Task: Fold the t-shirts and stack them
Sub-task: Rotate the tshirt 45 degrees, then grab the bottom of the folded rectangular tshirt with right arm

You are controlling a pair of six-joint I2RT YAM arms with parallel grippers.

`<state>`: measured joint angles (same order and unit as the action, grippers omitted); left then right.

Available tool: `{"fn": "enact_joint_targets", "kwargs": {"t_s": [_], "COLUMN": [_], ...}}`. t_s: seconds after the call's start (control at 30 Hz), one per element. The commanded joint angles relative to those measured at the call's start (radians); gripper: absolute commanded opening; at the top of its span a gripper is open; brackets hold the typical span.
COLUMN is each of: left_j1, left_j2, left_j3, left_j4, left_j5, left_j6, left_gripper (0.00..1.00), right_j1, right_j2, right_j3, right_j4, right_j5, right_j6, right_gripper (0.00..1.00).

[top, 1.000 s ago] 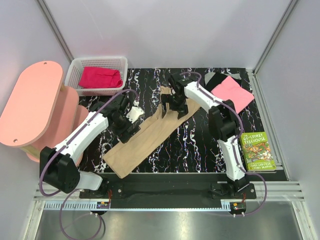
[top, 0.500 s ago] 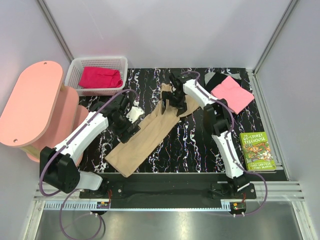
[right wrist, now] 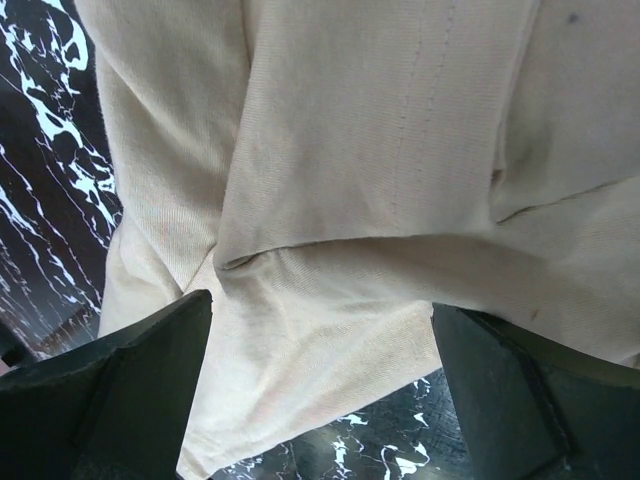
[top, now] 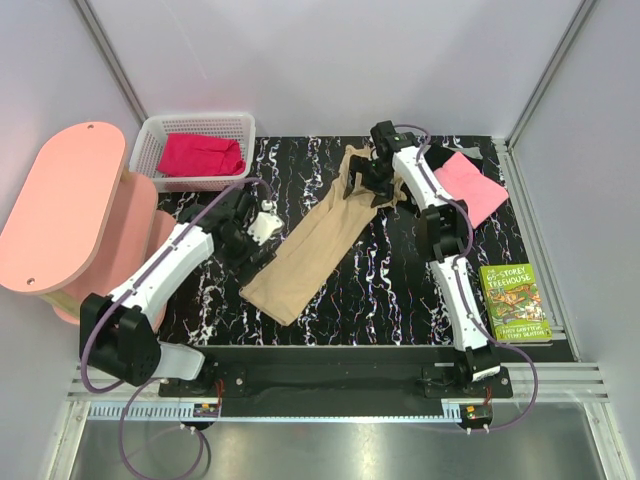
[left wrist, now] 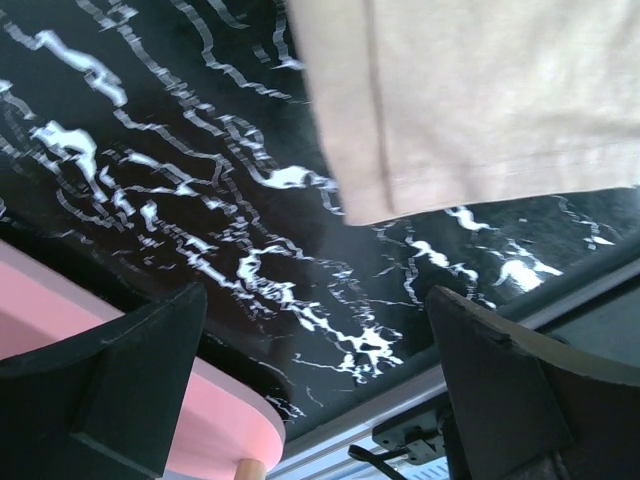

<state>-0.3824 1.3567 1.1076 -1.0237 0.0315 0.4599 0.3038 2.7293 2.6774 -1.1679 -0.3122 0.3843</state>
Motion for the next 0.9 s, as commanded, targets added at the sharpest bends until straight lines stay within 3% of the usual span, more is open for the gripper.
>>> {"fn": "enact_joint_targets", "kwargs": {"t_s": [0.0,0.27,0.4,0.63,0.87], "left_j1": [0.082,0.35,0.425,0.49,0.609], "left_j2": [-0.046,-0.125,-0.171,-0.248,-0.245], "left_j3": [0.057,0.212,0.184,0.126,0.132], "left_j4": [0.036,-0.018,-0.036,-0.041,-0.052], "left_j5": [-0.018,0.089,0.125,0.163,0.218], "left_j6": [0.043,0.075,0.089,0.114,0.131], "left_gripper": [0.99,0.99,0.99,0.99,0.99], "right_j1": [0.053,0.277,0.493,0.913,1.058], "right_j2": [-0.068,-0.318,-0.442,-0.49,-0.465], "right_j3": [-0.054,-0.102,-0.299,-0.588,-0.653], "right_j4": [-0.004,-0.042,-0.072,-0.041,0.016], "right_j5": [0.064,0.198,0.521,1.008,1.142], "right_j6": [-0.076,-0.142,-0.194,-0.177,-0.14], "right_gripper": [1.0,1.0,0.99,1.0,1.0]}}
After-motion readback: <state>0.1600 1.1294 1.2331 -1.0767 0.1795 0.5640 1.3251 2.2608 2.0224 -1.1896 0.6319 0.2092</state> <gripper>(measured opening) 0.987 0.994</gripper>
